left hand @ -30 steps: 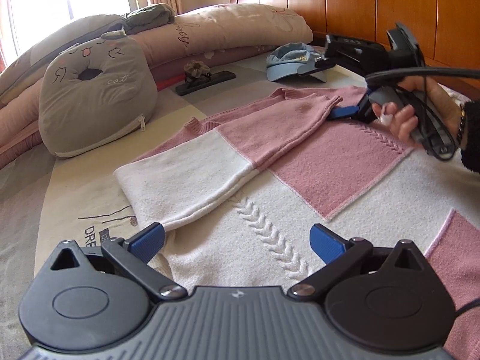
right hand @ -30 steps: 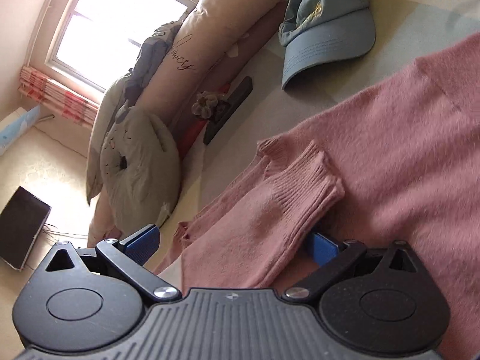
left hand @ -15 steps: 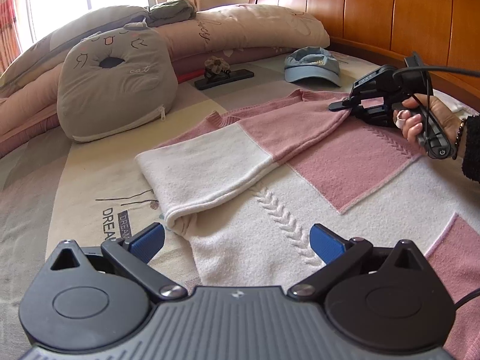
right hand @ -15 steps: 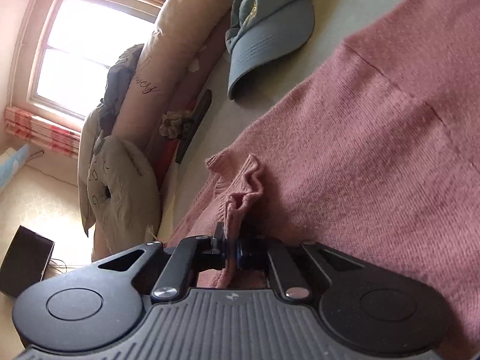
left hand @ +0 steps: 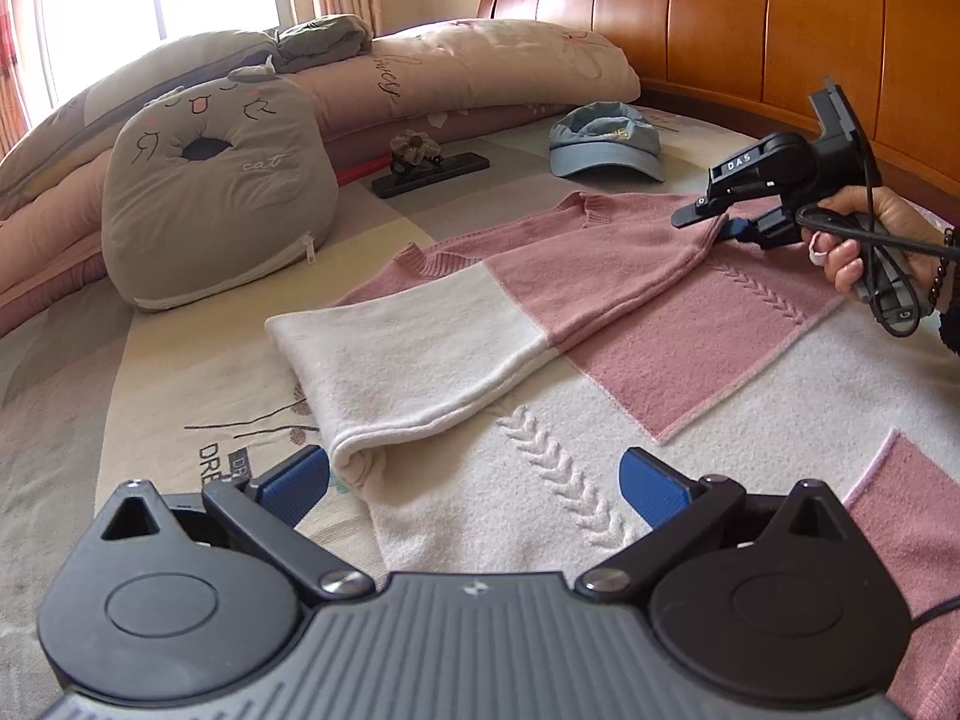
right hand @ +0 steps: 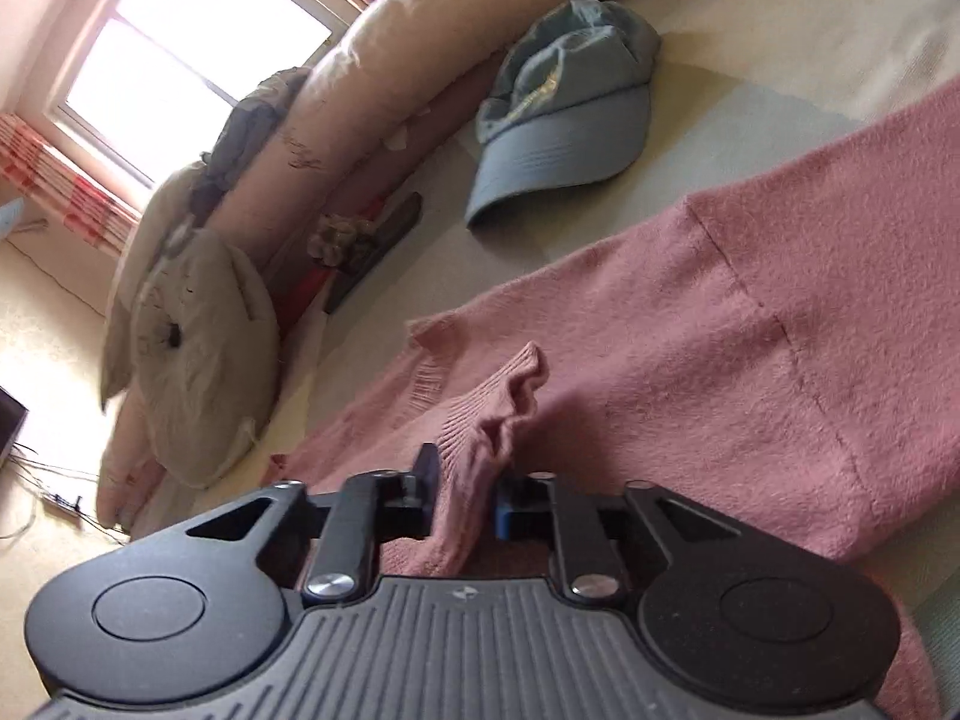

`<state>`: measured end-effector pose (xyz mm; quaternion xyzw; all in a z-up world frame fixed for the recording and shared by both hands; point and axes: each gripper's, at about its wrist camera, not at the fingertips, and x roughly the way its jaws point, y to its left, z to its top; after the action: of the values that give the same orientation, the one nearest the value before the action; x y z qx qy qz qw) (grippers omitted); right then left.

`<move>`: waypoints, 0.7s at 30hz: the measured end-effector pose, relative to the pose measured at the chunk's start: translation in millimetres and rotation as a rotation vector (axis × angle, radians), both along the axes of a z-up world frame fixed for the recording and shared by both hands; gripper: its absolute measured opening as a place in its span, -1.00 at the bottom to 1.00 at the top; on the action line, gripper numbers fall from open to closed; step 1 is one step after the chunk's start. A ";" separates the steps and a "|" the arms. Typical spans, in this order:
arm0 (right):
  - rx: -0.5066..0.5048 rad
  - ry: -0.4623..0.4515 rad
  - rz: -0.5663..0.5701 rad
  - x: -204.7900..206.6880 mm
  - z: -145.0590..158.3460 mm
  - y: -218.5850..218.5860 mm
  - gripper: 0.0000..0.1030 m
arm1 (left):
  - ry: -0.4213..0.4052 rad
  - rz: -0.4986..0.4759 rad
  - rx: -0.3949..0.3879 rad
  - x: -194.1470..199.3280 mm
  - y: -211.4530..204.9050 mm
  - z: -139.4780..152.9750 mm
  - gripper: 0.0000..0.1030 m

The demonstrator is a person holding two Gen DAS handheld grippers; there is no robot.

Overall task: Fold clothes
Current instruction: 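Open the right tool and lift it off the pink sleeve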

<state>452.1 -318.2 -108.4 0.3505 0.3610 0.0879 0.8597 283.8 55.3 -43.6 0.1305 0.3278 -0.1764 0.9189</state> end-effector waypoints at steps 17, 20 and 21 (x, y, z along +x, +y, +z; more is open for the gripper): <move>-0.118 -0.098 0.094 -77.8 41.5 -5.1 0.28 | 0.161 0.153 -0.072 92.6 23.6 -52.9 0.99; -0.174 -0.070 0.179 -92.5 40.2 -2.1 0.31 | 0.144 0.178 -0.100 89.4 38.3 -41.1 0.98; -0.200 -0.058 0.214 -97.6 38.2 1.2 0.32 | 0.122 0.170 -0.101 89.4 38.2 -33.7 0.98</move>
<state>354.5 -317.0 -70.1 0.2198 0.3784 0.1525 0.8861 373.2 93.5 -77.3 0.0450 0.3835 -0.1218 0.9144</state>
